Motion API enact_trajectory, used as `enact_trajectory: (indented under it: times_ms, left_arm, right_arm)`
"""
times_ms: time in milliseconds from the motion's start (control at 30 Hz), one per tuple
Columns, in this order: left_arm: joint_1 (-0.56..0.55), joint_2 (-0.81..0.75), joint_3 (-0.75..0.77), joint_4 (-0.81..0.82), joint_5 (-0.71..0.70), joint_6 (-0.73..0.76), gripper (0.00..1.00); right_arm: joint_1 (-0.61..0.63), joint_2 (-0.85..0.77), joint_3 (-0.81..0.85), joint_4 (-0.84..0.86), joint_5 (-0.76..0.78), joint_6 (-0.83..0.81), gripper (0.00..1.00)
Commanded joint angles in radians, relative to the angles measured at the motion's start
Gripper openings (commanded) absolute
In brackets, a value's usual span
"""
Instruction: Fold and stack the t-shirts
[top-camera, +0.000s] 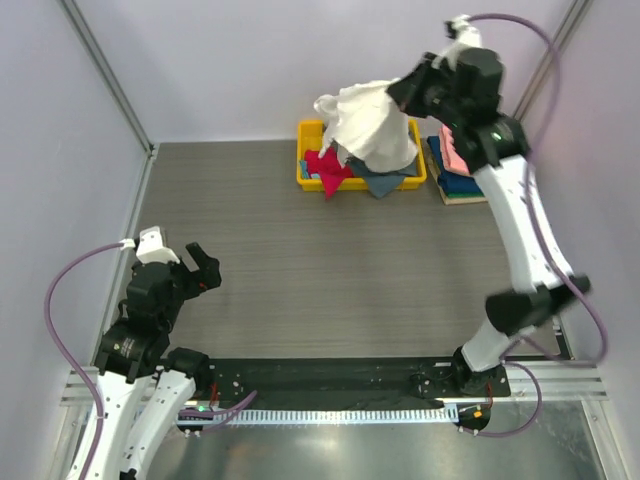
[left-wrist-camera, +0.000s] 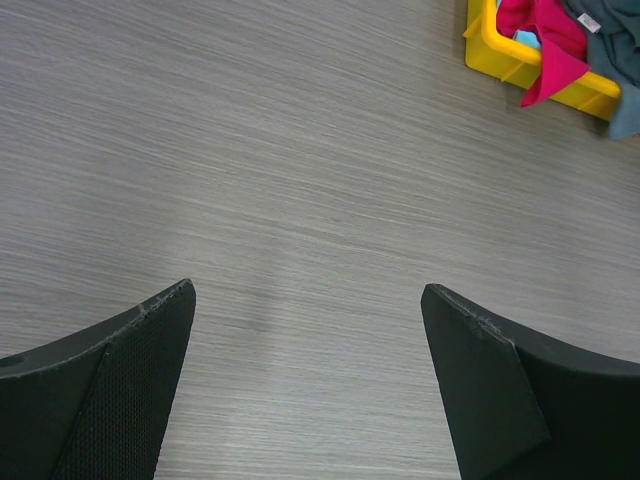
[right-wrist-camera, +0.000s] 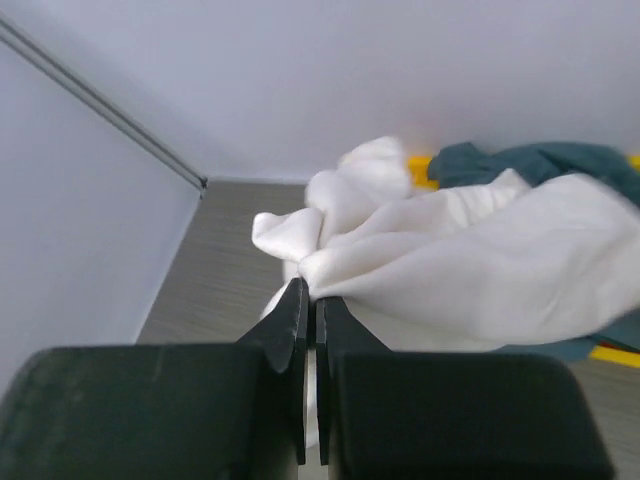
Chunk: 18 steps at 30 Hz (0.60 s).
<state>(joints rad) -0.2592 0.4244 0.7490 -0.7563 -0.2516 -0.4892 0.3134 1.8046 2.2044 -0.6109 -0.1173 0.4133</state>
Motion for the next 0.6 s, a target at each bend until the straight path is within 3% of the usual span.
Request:
enact_trajectory:
  times_ms: [0,33,67,133,167,267,567]
  left_arm:
    - [0.006,-0.001,0.026,0.005,-0.023,0.003,0.94]
    - [0.006,-0.003,0.026,0.005,-0.025,0.003,0.95]
    - [0.005,-0.004,0.026,0.003,-0.028,0.003,0.95]
    - [0.005,-0.004,0.026,0.003,-0.031,0.003,0.95]
    - [0.006,-0.006,0.026,-0.001,-0.038,0.001,0.95]
    - [0.006,-0.010,0.026,-0.003,-0.043,-0.002,0.95]
    - [-0.002,0.083,0.036,0.015,0.075,0.001,0.89]
  right_arm:
    - [-0.085,-0.235,-0.303,0.056,0.113,0.002,0.01]
    - [-0.108,-0.260,-0.390,0.047,0.146,0.021,0.17]
    - [-0.152,-0.307,-0.560,0.039,0.156,0.031,0.68]
    - [-0.189,-0.359,-0.732,0.019,0.223,0.074,0.89]
    - [-0.209,-0.398,-0.896,0.019,0.257,0.093,0.98]
    - [-0.266,-0.542,-1.111,0.036,0.332,0.124,1.00]
    - [-0.267,-0.859,-1.242,-0.101,0.283,0.076,1.00]
